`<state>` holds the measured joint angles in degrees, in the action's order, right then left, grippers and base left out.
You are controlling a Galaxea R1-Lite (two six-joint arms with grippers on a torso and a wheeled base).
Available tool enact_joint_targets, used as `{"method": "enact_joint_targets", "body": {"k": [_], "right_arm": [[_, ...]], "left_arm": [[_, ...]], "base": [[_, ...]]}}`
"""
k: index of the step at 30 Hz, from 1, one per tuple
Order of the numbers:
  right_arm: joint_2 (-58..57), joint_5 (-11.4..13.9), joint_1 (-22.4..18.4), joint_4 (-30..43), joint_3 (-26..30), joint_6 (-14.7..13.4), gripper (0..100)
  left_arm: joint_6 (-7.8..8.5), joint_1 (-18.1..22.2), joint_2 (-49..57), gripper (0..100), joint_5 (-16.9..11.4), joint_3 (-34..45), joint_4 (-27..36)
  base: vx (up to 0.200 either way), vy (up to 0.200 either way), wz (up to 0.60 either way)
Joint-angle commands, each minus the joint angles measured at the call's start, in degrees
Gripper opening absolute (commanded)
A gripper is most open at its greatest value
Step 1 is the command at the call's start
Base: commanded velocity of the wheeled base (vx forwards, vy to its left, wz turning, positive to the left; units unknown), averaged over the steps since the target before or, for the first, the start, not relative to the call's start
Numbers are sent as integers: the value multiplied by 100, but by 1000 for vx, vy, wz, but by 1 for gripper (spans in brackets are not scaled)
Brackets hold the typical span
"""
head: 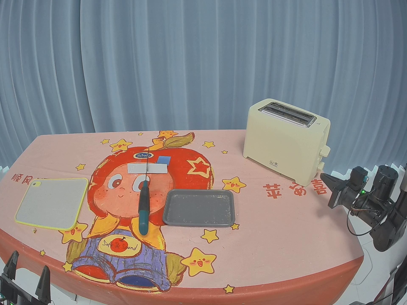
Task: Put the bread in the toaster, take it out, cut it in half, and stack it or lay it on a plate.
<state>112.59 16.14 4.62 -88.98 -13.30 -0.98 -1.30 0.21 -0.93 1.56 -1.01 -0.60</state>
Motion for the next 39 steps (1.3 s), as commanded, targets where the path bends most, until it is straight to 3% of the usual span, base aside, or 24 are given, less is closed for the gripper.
{"method": "enact_joint_targets", "body": {"k": [1, 21, 39], "right_arm": [[17, 3, -14, -58, -6, 1, 0], [228, 3, -304, -58, -147, 10, 0], [457, 12, -304, -58, -164, 27, 0]], "left_arm": [[-1, -3, 5, 100, 2, 101, -2], [-1, -3, 5, 100, 2, 101, -2], [-1, -3, 5, 100, 2, 101, -2]], "base": [[0, 0, 0], [0, 0, 0], [0, 0, 0]]}}
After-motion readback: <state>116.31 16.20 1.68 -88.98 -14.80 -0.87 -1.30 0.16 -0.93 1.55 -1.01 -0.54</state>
